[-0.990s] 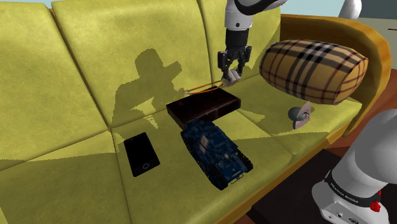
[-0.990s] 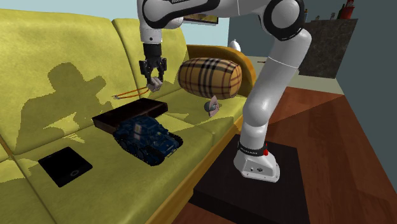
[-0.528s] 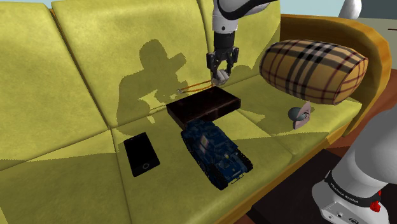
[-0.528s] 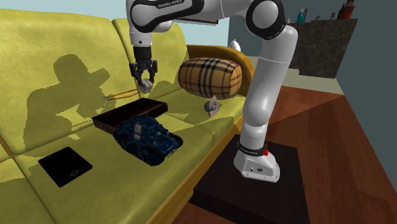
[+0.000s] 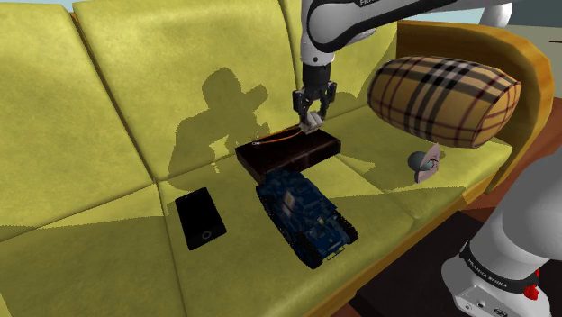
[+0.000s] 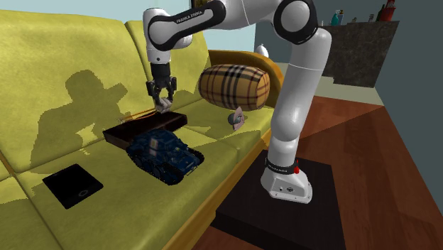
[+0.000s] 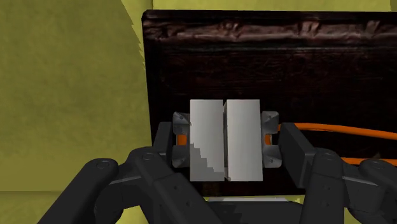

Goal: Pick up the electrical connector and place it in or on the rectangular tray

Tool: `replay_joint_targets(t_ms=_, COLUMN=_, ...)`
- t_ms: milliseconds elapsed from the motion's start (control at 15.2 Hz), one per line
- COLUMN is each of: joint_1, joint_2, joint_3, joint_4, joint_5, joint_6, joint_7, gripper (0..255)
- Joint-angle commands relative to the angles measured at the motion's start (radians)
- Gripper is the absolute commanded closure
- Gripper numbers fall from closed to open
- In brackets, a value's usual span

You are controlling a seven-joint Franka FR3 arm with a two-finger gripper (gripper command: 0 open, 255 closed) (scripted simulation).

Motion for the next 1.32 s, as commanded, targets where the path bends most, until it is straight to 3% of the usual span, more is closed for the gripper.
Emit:
replay_joint_targets(t_ms=0, joint_1=0.0, joint_2=0.003, joint_3=0.001, joint_4=-0.023, joint_5=0.0, joint_6=0.027, joint_7=0.001, gripper=255)
replay_joint_targets(t_ms=264, joint_1=0.001, joint_2=0.013, joint_3=0.002, joint_4=-0.069, joint_5=-0.001, joint_6=0.083, joint_7=0.001, gripper=255)
replay_joint_targets(t_ms=792, joint_1=0.002, joint_2=0.014, joint_3=0.001, joint_4=-0.069, joint_5=-0.001, joint_6=0.083, joint_7=0.002, gripper=255)
replay_joint_targets(t_ms=858, joint_1=0.002, joint_2=0.011, joint_3=0.002, joint_4=-0.071, joint_5=-0.001, joint_6=0.082, joint_7=0.002, gripper=0)
replay_joint_targets(t_ms=1188, joint_1=0.002, joint_2=0.013, joint_3=0.001, joint_4=-0.069, joint_5=-0.001, joint_6=0.083, joint_7=0.002, gripper=0)
replay_joint_targets(t_ms=1254, joint_1=0.001, joint_2=0.006, joint_3=0.0, joint_4=-0.043, joint_5=0.0, joint_6=0.05, joint_7=0.001, gripper=0)
